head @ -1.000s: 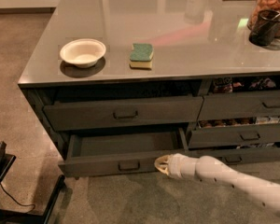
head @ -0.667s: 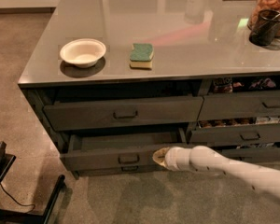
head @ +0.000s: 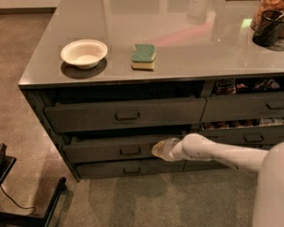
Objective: Close middle drawer
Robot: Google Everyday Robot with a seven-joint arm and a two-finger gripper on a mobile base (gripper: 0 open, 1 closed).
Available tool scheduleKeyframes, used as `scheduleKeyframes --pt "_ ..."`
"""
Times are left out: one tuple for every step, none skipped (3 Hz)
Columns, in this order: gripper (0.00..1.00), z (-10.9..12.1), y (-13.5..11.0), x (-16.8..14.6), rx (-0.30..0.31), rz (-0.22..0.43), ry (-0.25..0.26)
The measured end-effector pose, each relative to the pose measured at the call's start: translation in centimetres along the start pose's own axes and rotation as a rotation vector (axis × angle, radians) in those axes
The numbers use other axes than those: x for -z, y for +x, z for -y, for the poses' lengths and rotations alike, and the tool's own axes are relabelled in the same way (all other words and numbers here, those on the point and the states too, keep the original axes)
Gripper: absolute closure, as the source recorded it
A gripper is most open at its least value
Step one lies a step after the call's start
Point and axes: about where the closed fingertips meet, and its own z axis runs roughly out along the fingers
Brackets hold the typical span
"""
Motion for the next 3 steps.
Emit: scheduleKeyframes --pt "1.0 2.3 -0.1 -1.7 0.002 -0.019 0.001" --pt "1.0 2.2 -0.1 -1.7 0.002 -0.019 0.0" --pt "1.0 0.1 -1.8 0.0 0.003 0.007 -0.045"
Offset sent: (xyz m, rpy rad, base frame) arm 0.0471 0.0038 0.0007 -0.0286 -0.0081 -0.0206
